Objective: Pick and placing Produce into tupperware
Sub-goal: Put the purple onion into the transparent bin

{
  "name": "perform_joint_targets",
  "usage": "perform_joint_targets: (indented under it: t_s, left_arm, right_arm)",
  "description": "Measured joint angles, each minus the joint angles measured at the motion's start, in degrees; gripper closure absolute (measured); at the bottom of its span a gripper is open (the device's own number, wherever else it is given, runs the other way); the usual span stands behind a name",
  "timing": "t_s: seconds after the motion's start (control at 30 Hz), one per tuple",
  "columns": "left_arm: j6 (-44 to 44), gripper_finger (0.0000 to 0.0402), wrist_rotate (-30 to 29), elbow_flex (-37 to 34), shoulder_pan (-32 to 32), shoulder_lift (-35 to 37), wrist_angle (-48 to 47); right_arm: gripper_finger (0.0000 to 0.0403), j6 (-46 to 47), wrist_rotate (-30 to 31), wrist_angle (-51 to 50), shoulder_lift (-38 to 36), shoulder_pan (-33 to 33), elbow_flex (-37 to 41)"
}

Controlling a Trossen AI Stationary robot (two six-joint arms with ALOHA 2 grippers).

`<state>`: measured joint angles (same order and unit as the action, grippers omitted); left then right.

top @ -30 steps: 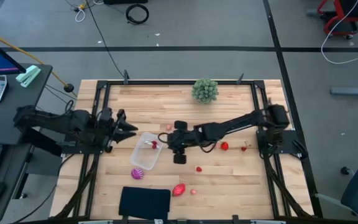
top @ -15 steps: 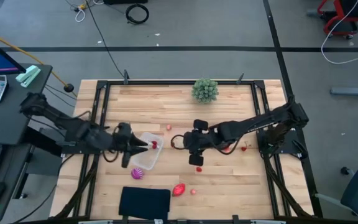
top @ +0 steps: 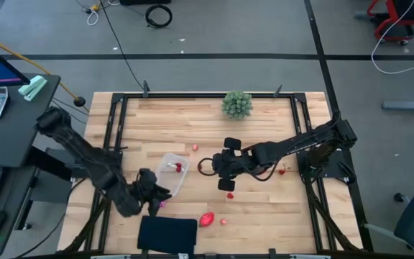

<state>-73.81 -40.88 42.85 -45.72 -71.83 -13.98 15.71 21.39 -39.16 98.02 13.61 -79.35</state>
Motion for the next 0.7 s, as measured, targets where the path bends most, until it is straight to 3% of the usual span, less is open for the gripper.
perform_joint_targets:
  t_s: [0.17, 0.33, 0.43, 0.57, 0.7]
  left_arm:
    - [-11.1, 0.0288, -0.7, 0.0, -2.4, -6.3, -0.6]
    - [-15.8, 0.0288, -0.6, 0.6, -3.9, -6.5, -3.7]
    - [-18.8, 0.0293, 0.7, 5.1, -4.5, -5.3, -16.9]
    - [-24.9, 0.031, 6.4, 17.3, -5.7, -5.5, -45.5]
    - [-27.8, 0.0332, 2.5, 25.8, -8.3, -6.9, -56.6]
  right_arm:
    - [0.0238, -2.0, 0.1, 0.0, 0.0, -0.1, 0.0]
    - [0.0237, -2.6, 0.1, 0.0, 0.0, -0.1, 0.0]
    - [0.0237, -2.8, 0.1, 0.0, 0.0, -0.1, 0.0]
    - [0.0238, -2.9, 0.0, -0.1, 0.0, -0.3, 0.0]
    - [0.0237, -2.9, 0.0, -0.2, 0.0, -0.4, 0.0]
